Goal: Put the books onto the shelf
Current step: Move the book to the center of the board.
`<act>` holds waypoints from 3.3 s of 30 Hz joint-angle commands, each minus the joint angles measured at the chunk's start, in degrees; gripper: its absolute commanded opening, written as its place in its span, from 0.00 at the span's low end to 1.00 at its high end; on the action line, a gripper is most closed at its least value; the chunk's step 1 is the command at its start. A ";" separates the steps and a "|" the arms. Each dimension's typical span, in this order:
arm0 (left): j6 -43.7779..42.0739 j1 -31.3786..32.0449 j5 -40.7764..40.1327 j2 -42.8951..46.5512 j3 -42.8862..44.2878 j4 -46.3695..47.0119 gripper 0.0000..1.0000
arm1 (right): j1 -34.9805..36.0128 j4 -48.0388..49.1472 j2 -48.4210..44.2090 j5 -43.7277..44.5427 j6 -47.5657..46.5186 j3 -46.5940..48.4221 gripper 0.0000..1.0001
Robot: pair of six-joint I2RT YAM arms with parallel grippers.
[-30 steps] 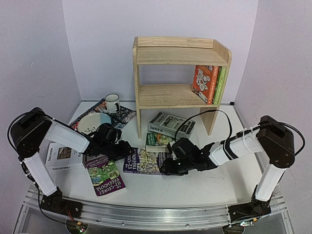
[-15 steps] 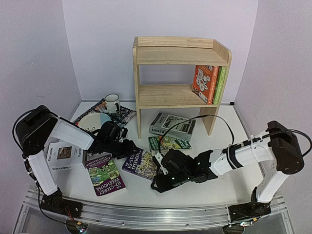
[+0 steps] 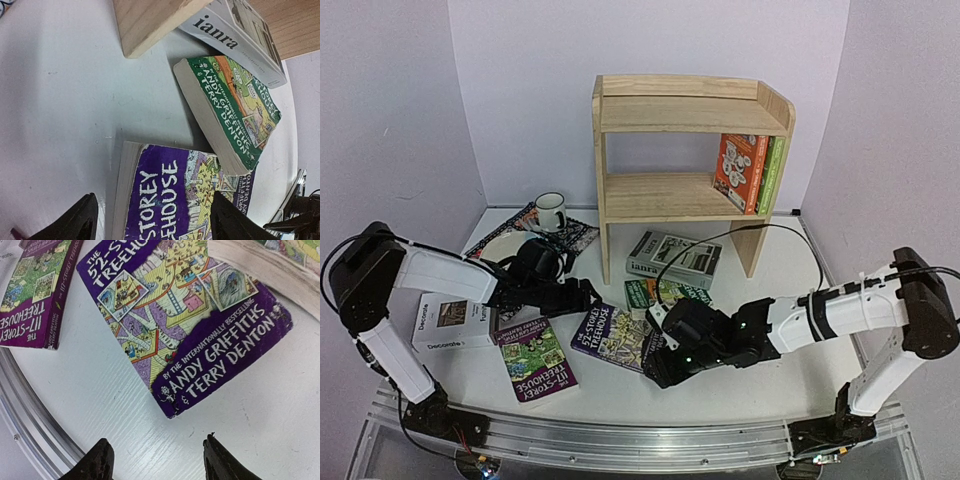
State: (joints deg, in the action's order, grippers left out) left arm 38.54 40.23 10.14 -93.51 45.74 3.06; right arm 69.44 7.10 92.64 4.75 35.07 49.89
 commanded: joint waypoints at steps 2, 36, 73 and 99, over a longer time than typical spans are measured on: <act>-2.50 0.05 -6.64 6.85 1.46 -10.46 0.84 | -0.07 -5.50 -2.00 4.85 -3.41 0.68 0.67; 1.26 0.04 5.83 1.28 1.29 -13.70 0.79 | 1.66 -12.82 11.93 5.35 -27.07 15.55 0.85; 16.70 0.05 4.59 17.06 -3.70 -9.96 0.75 | 1.05 -10.10 17.63 16.86 -32.13 18.80 0.00; 22.66 -1.01 6.13 14.33 -8.00 3.16 0.77 | -8.80 -12.47 17.28 0.02 -33.99 20.74 0.89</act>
State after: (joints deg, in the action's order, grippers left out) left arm 62.84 39.98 16.74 -78.81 34.92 4.15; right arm 60.45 -0.98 107.21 7.90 2.40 67.66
